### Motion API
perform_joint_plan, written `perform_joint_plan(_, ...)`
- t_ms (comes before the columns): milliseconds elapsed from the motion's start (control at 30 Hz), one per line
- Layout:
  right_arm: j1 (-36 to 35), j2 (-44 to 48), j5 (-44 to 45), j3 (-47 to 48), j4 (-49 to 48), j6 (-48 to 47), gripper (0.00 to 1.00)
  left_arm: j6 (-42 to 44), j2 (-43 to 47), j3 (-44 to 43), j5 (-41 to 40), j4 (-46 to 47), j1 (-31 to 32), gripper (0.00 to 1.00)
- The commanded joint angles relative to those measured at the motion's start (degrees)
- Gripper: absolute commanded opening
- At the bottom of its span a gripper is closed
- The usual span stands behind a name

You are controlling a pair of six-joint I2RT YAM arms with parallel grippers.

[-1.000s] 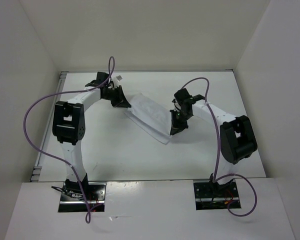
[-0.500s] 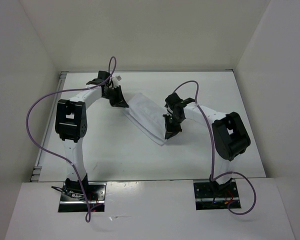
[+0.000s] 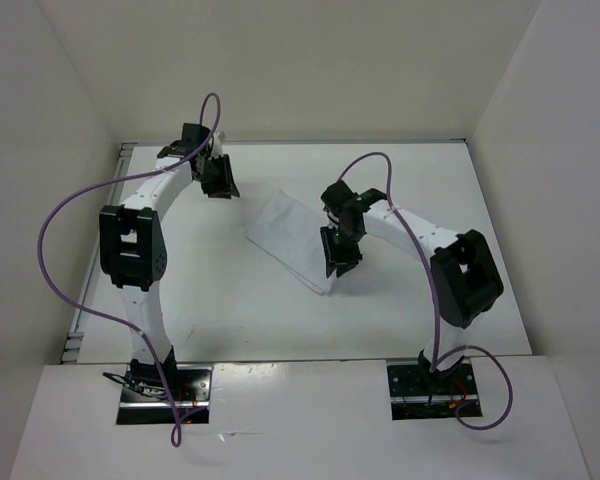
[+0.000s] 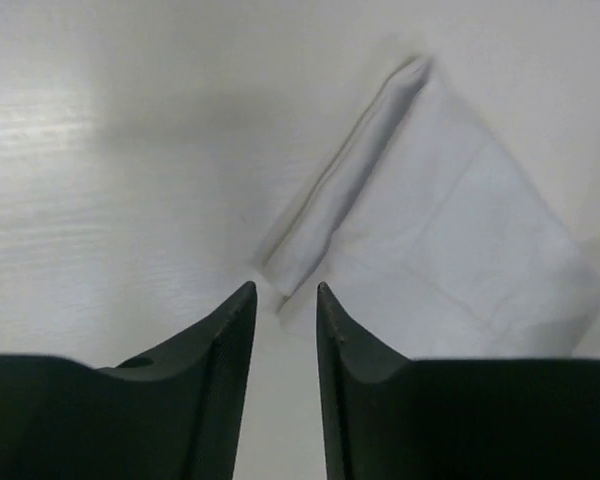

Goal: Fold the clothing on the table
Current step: Fold the skirt

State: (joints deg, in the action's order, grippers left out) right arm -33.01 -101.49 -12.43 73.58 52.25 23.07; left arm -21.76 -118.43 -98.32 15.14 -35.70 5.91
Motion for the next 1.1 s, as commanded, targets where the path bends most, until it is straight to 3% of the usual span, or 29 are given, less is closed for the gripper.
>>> perform_joint_plan(0, -0.4, 5.8, 7.1, 5.9, 4.4, 2.5, 0.36, 3.0, 5.9, -6.0, 1.8, 1.0, -0.1, 0.35)
perform_joint_plan(67, -0.4, 5.3, 10.3, 6.0, 4.4, 4.8, 0.3, 5.0, 2.9, -10.4, 6.4, 1.5, 2.0, 0.07)
perform_joint_plan(100, 0.1, 4.5, 11.0, 6.0, 3.6, 5.4, 0.25, 5.8, 1.2, -12.7, 8.1, 0.3, 2.6, 0.01)
perform_joint_plan(200, 0.8, 1.9, 12.2, 5.3, 0.6, 7.4, 0.15, 6.4, -4.9, -18.6, 11.1, -2.2, 4.4, 0.0)
perform_joint_plan(500, 4.9, -7.8, 10.4, 3.9, -7.2, 10.6, 0.11, 5.9, -15.3, -20.5, 13.7, -0.1, 5.8, 0.0)
perform_joint_plan(800, 9.5, -16.4, 9.3, 8.3, -7.2, 8.2, 0.1, 3.4, -15.5, -8.8, 2.7, 3.5, 6.4, 0.0)
perform_joint_plan(1067, 15.4, -23.8, 10.4, 18.5, -5.9, 3.6, 0.1, 2.2, -8.5, 5.7, 1.7, 5.1, 6.4, 0.0)
